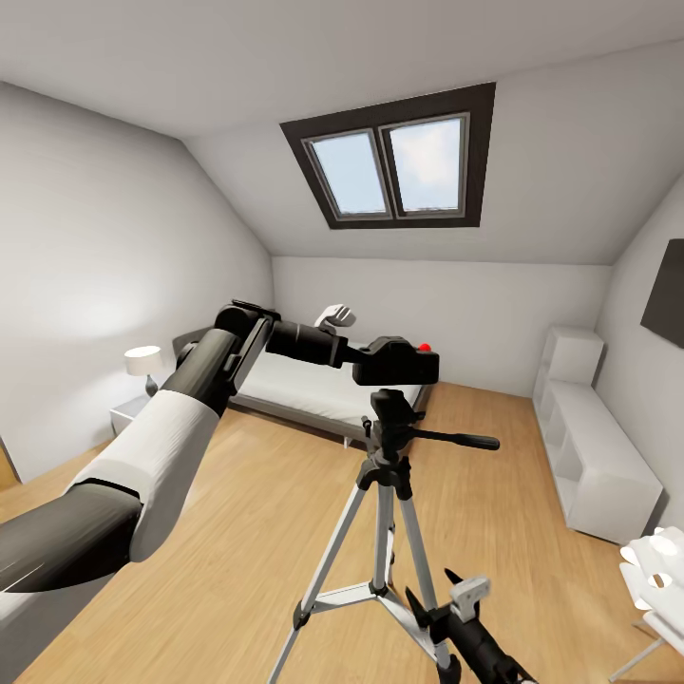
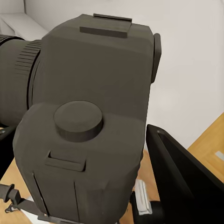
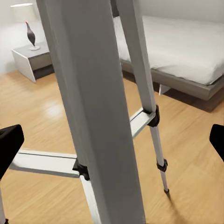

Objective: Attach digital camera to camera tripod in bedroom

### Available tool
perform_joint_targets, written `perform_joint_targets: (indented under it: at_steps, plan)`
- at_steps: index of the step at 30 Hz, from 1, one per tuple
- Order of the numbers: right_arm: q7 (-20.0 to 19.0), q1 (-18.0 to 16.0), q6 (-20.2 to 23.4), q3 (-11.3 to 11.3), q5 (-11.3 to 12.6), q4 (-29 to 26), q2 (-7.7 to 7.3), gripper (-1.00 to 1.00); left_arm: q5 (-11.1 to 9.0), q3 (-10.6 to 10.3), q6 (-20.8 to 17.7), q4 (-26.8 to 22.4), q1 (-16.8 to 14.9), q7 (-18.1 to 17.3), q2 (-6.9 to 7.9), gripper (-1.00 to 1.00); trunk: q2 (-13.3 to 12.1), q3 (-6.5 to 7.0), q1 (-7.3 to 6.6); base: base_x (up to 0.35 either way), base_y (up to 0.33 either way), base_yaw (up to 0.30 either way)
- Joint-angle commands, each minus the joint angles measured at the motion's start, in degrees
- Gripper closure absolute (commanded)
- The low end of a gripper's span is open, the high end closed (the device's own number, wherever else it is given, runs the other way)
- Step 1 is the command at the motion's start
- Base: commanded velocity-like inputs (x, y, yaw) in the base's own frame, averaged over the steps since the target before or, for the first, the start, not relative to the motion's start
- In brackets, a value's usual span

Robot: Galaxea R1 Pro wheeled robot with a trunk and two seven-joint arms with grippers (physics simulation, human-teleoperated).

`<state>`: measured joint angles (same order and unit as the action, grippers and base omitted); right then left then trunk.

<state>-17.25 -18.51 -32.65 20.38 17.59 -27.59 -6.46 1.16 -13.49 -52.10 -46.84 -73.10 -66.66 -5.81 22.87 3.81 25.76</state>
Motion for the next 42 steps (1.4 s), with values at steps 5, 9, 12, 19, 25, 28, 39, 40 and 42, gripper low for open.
perform_joint_targets:
  at_steps: [5, 9, 12, 19, 25, 28, 39, 40, 42]
  plan:
    - [-0.15, -1.14, 0.56, 0.34, 0.28, 0.07, 0.58, -1.00, 0.07, 0.04, -0.46, -0.01, -0.03, -0.31, -0.07, 1.00, 0.05, -0.03, 0.02, 0.000, 0.000, 0.000]
    - [0.55, -1.88, 3.26, 0.35, -0.11, 0.08, 0.83, -1.00, 0.07, 0.04, -0.46, -0.01, -0.03, -0.31, -0.07, 1.00, 0.05, -0.03, 0.02, 0.000, 0.000, 0.000]
    - [1.12, -2.43, 5.60, 0.36, -0.22, 0.08, 0.90, -1.00, 0.07, 0.04, -0.46, -0.02, -0.03, -0.31, -0.08, 1.00, 0.05, -0.03, 0.02, 0.000, 0.000, 0.000]
    - [1.47, -3.40, 6.93, 0.36, -0.27, 0.08, 0.95, -1.00, 0.07, 0.04, -0.46, -0.12, -0.03, -0.34, -0.08, 1.00, 0.05, -0.03, 0.02, 0.000, 0.000, 0.000]
    - [2.21, -4.15, 7.57, 0.36, -2.18, 0.08, 1.37, -1.00, 0.07, 0.04, -0.46, -0.18, -0.03, -0.38, -0.08, 1.00, 0.05, -0.03, 0.02, 0.000, 0.000, 0.000]
    - [2.96, -4.21, 7.85, 0.32, -3.69, 0.14, 1.47, -1.00, 0.07, 0.04, -0.46, -0.19, -0.03, -0.39, -0.08, 1.00, 0.05, -0.03, 0.02, 0.000, 0.000, 0.000]
    - [3.52, -4.25, 8.04, 0.27, -7.83, 0.25, 1.74, -1.00, 0.07, 0.04, -0.46, -0.27, -0.03, -0.40, -0.08, 1.00, 0.05, -0.03, 0.02, 0.000, 0.000, 0.000]
    - [3.52, -4.25, 8.04, 0.27, -7.90, 0.27, 1.78, -1.00, 0.07, 0.04, -0.46, -0.27, -0.03, -0.40, -0.08, 1.00, 0.05, -0.03, 0.02, 0.000, 0.000, 0.000]
    - [3.53, -4.25, 8.04, 0.27, -8.04, 0.31, 1.88, -1.00, 0.07, 0.04, -0.46, -0.27, -0.03, -0.40, -0.08, 1.00, 0.05, -0.03, 0.02, 0.000, 0.000, 0.000]
